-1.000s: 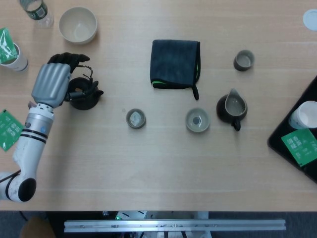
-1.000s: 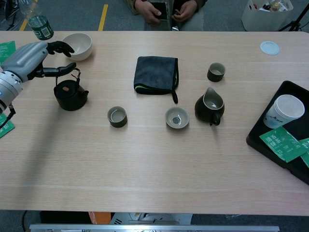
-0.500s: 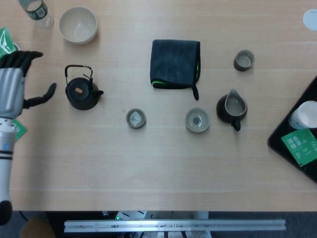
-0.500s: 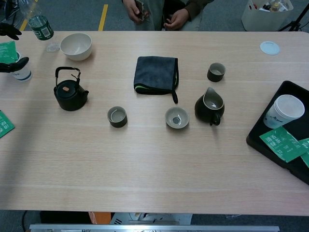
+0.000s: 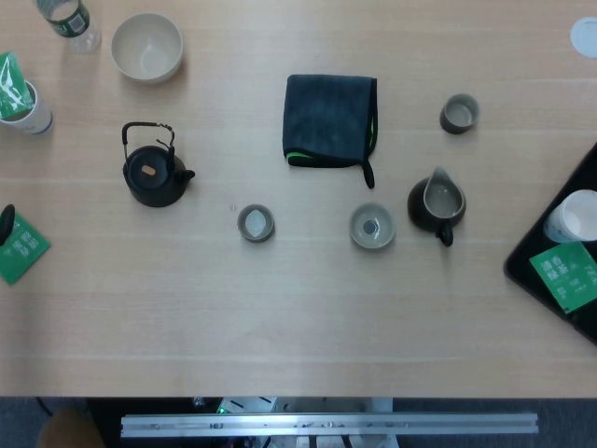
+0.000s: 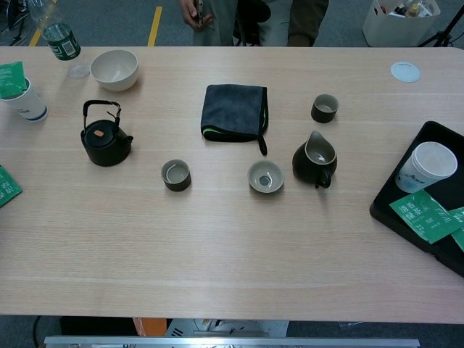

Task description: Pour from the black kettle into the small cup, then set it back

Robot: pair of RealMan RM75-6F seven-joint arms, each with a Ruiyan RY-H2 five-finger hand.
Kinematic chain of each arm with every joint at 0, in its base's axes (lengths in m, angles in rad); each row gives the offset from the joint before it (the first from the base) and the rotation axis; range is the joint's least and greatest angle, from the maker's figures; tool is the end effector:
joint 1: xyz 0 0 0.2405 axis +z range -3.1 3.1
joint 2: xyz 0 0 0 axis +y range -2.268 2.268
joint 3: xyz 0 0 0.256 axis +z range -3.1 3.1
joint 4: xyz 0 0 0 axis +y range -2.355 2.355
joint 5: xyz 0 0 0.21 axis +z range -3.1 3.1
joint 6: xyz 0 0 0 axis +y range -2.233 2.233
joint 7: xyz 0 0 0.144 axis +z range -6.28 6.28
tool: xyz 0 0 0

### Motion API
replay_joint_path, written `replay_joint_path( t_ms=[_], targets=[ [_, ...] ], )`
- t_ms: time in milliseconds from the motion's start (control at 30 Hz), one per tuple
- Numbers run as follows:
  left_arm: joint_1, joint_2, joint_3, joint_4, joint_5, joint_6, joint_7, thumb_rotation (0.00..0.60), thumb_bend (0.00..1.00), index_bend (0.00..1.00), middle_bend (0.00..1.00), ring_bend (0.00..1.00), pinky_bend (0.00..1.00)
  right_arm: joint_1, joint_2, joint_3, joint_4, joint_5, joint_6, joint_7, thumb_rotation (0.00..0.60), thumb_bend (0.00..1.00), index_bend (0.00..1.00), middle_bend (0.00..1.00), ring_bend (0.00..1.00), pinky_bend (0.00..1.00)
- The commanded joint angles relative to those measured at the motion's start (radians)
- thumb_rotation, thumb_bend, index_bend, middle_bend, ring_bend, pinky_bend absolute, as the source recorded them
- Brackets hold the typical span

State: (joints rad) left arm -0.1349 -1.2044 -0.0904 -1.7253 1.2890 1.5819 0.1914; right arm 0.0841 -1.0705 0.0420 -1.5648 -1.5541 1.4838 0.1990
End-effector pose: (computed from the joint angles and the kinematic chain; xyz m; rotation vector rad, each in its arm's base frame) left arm -0.2932 0.1981 0.1494 -1.1767 -0.8999 -0.8926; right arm -0.3176 -0.1800 0.1753 1.3938 -0.9706 1.0039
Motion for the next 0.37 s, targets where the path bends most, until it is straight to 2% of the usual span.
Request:
replay_joint_path(
  t_ms=[33, 367],
  targets=[
    [0.016, 0.007, 0.013, -0.011, 0.027, 0.013, 0.001, 0.403, 0.25, 0.25, 0.29, 0.19, 0.19, 0.002, 0.000, -0.004, -0.003, -0.010, 0.002, 0.003, 0.600, 0.00, 0.36, 0.39, 0.23, 0.23],
    [0.035, 0.016, 0.036, -0.033, 0.069, -0.004, 0.004, 0.405, 0.25, 0.25, 0.29, 0.19, 0.17, 0.016, 0.002, -0.009, -0.003, -0.040, -0.005, 0.023, 0.600, 0.00, 0.36, 0.39, 0.23, 0.23]
  ],
)
